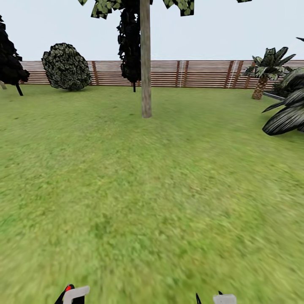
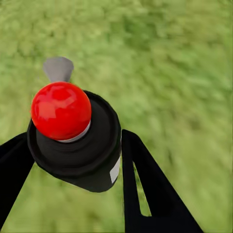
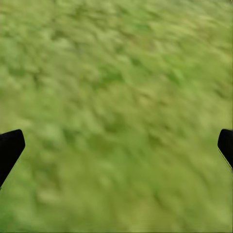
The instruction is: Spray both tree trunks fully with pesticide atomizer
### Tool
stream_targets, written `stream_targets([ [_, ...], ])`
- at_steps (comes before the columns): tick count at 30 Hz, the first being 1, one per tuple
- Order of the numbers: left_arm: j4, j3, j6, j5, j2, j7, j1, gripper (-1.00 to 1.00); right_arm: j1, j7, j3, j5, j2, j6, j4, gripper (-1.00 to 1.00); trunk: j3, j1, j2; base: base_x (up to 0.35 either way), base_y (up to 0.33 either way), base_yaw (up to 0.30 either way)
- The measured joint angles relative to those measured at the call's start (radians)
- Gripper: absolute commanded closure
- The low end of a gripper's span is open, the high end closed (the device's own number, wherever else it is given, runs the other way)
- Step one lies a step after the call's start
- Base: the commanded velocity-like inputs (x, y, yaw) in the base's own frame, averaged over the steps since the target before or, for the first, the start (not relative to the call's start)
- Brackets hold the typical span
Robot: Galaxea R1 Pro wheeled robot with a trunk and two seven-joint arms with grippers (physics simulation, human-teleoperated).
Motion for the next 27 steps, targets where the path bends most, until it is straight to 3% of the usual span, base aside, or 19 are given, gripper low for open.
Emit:
stream_targets([
  [27, 0.0, 0.0, 0.0, 0.0, 0.0, 0.0, 0.0, 1.0, 0.0, 0.0, 0.0, 0.0, 0.0, 0.0, 0.0, -1.0, 0.0, 0.0, 0.0, 0.338, 0.0, 0.0],
])
